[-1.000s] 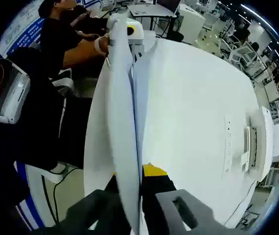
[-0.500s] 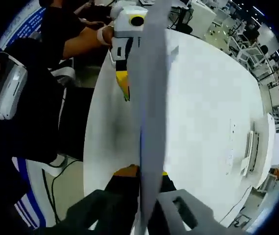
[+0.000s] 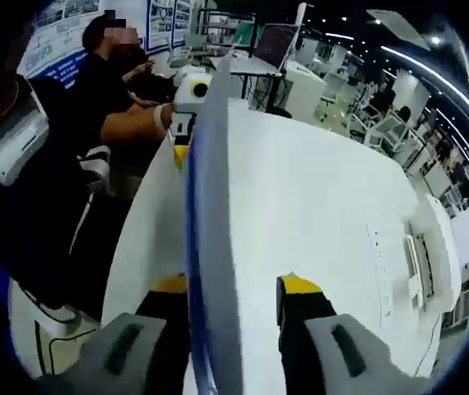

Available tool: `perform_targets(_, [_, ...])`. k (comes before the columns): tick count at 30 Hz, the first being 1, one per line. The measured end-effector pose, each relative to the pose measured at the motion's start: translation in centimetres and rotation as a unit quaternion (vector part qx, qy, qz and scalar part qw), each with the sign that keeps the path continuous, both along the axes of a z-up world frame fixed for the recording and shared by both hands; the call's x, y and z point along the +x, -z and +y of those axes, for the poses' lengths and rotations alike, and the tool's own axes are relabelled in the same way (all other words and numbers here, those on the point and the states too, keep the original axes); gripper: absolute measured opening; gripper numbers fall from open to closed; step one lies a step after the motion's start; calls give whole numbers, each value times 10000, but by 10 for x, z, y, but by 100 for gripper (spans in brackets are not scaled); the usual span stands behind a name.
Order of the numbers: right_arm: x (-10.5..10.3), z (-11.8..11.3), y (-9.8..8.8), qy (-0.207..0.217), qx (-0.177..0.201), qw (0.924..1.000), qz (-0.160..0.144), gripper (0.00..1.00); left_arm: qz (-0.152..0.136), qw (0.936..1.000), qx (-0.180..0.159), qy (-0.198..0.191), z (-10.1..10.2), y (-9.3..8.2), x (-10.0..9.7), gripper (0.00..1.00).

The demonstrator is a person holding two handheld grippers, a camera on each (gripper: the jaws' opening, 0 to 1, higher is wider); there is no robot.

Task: Organize the stack of printing papers by aligning and flattening the scattered papers on the table

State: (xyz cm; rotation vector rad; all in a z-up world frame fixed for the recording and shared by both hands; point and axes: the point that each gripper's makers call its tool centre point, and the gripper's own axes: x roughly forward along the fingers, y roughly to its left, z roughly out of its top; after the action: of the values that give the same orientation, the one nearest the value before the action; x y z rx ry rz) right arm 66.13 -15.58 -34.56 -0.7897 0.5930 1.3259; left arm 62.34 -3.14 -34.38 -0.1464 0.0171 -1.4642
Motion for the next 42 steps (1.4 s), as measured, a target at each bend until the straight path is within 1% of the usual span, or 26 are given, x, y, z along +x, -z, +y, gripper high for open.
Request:
perform_targets(1, [3,-3,-3,65,282,9995,-84,52,19,10000,-50,0,2,-1,1,6])
perform_targets(3, [2,-9,-11,235,882,9958,-45,68,-21,9999,-89,-72,5,-1,3,6])
perform_targets(5, [0,-20,-22,416,1402,9892,44,71,-31,9999,-111,-95,8,-2,4,6])
perform_targets(7, [-8,-28,-27,505,2091,9763,242,76,-89,9996,-222,-130,10,-6,4,6])
perform_targets(9, [-1,-40,-25,753,2681,9601,245,77,-37,9995,-289,-143,11,-6,7,6])
perform_targets(10, [0,-42,-23,773,2749,9581,239,78,-34,9994,-295,-147,11,-6,8,6])
perform_targets(13, [12,-58,-5,1106,3326,9361,303,84,-50,9996,-245,-106,10,-2,6,6])
perform_targets(15, [15,-59,8,1235,3616,9234,370,90,-43,9997,-246,-47,9,0,3,6])
perform_targets(17, [17,-60,20,1187,3631,9240,181,90,-53,9996,-273,-38,9,0,3,6])
perform_targets(18, [18,-60,22,1184,3670,9225,184,90,-38,9996,-288,-27,9,0,3,6])
perform_targets(19, [16,-58,25,1221,3806,9159,378,89,-21,9995,-324,-52,11,-1,4,6])
perform_targets(21, [12,-54,28,1264,4003,9044,763,81,12,9992,-397,-102,15,-2,7,6])
perform_targets(22, [8,-51,31,1285,4058,8992,1013,73,83,9987,-488,-118,16,-4,10,6])
perform_targets(23, [0,-46,36,1266,4059,8937,1433,55,137,9983,-562,-121,17,-6,10,6])
perform_targets(24, [-11,-40,38,1251,4080,8821,1996,39,158,9978,-632,-136,18,-7,11,6])
perform_targets(25, [-17,-36,38,1186,4128,8724,2332,22,169,9976,-660,-147,18,-7,12,6])
perform_targets(26, [-20,-33,37,1126,4139,8715,2376,9,183,9974,-681,-159,19,-7,13,6])
perform_targets(28, [-16,-32,27,972,4242,8826,1779,3,222,9970,-709,-235,22,-7,17,6])
perform_targets(29, [-18,-30,21,723,4192,8940,1405,0,254,9968,-712,-263,22,-7,18,6])
perform_targets(30, [-16,-32,17,678,4105,9023,1124,0,272,9964,-734,-326,24,-8,20,6])
perform_targets(31, [-15,-31,14,704,4002,9077,1050,0,278,9963,-736,-353,25,-8,21,6])
perform_targets(34, [-19,-27,-3,749,3928,9095,1140,0,253,9954,-787,-488,30,-13,26,6])
perform_targets(35, [-20,-26,-8,763,3843,9138,1068,0,238,9953,-791,-505,31,-16,27,6])
perform_targets(36, [-18,-26,-13,758,3755,9196,870,0,195,9952,-797,-540,31,-19,28,6])
perform_targets(40, [-19,-23,-39,731,3717,9229,694,0,4,9956,-748,-565,31,-34,24,6])
perform_targets(42, [-16,-24,-40,728,3671,9251,639,0,14,9960,-694,-561,30,-34,23,6])
